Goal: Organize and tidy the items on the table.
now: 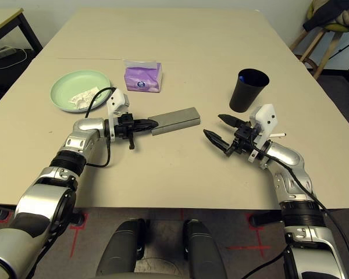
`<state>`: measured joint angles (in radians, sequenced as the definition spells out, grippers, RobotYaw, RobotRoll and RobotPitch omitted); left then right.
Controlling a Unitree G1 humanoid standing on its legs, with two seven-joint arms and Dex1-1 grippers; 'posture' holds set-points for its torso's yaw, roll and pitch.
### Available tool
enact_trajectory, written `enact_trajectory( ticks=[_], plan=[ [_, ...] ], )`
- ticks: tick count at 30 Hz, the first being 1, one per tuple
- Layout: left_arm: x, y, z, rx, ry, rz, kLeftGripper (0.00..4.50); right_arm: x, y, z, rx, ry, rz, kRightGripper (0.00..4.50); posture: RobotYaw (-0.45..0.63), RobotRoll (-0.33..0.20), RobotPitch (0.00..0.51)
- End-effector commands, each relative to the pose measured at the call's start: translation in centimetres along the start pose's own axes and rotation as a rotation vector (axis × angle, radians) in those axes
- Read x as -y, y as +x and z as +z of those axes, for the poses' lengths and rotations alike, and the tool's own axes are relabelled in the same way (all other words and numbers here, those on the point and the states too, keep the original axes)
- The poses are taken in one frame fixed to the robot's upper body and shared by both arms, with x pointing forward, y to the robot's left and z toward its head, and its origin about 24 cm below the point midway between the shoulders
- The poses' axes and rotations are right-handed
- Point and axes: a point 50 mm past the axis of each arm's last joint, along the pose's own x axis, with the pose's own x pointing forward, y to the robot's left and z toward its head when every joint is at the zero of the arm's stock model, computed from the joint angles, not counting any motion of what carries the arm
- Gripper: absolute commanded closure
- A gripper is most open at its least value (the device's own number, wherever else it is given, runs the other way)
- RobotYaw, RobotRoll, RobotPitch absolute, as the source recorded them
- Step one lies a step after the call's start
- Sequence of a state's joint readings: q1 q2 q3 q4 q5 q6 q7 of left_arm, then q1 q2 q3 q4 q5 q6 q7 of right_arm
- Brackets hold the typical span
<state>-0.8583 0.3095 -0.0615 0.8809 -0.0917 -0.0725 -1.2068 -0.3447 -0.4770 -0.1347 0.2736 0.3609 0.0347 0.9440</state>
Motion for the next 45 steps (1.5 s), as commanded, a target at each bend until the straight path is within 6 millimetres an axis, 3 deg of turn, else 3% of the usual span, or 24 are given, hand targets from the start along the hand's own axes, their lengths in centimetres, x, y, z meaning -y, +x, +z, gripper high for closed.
enact_trajectory(
  ticks=[1, 6, 11, 13, 18, 23, 24, 29, 34, 45],
  plan=[
    [0.3, -0.1, -0.7, -0.06, -0.004, -0.026, 4.45, 0.1, -0.1, 0.6, 0.007, -0.035, -0.001, 0.0, 0.1, 0.0, 0.123],
    [0.1, -0.2, -0.2, -0.041, 0.002, -0.009, 4.45, 0.1, -0.1, 0.5, 0.004, -0.036, -0.001, 0.0, 0.11, 0.0, 0.12],
    [-0.5, -0.6, 1.8, 0.095, 0.05, 0.014, 4.29, 0.3, -0.1, 0.5, 0.005, -0.039, -0.001, 0.0, 0.11, 0.0, 0.116],
    [-0.4, -0.9, 2.1, 0.121, 0.064, -0.004, 3.91, 0.4, -0.1, 0.5, 0.007, -0.04, -0.001, 0.0, 0.11, 0.0, 0.114],
    [0.2, -1.5, 2.4, 0.164, 0.108, -0.031, 2.03, 0.2, 0.2, 0.6, 0.007, -0.04, 0.011, 0.0, 0.12, 0.0, 0.111],
    [1.6, -1.7, 3.2, 0.199, 0.121, -0.144, 0.15, -0.3, 0.0, 1.2, -0.1, -0.042, 0.185, 0.0, 0.12, 0.0, 0.112],
    [1.8, -1.7, 3.4, 0.197, 0.124, -0.162, 0.03, -0.4, -0.3, 1.3, -0.143, -0.054, 0.238, 0.0, 0.12, 0.0, 0.113],
    [2.8, -1.4, 3.6, 0.165, 0.119, -0.227, 0.03, 0.2, -3.3, 1.8, -0.541, -0.203, 0.55, 0.0, 0.11, 0.0, 0.11],
    [3.3, -0.9, 3.4, 0.152, 0.123, -0.236, 0.03, 3.0, -6.2, 2.8, -0.944, -0.423, 0.671, 0.0, 0.11, 0.0, 0.108],
    [4.0, -1.1, 2.3, 0.12, 0.143, -0.233, 0.03, 5.8, -6.0, 3.2, -1.113, -0.709, 0.716, 0.0, 0.11, 0.0, 0.111]
  ],
)
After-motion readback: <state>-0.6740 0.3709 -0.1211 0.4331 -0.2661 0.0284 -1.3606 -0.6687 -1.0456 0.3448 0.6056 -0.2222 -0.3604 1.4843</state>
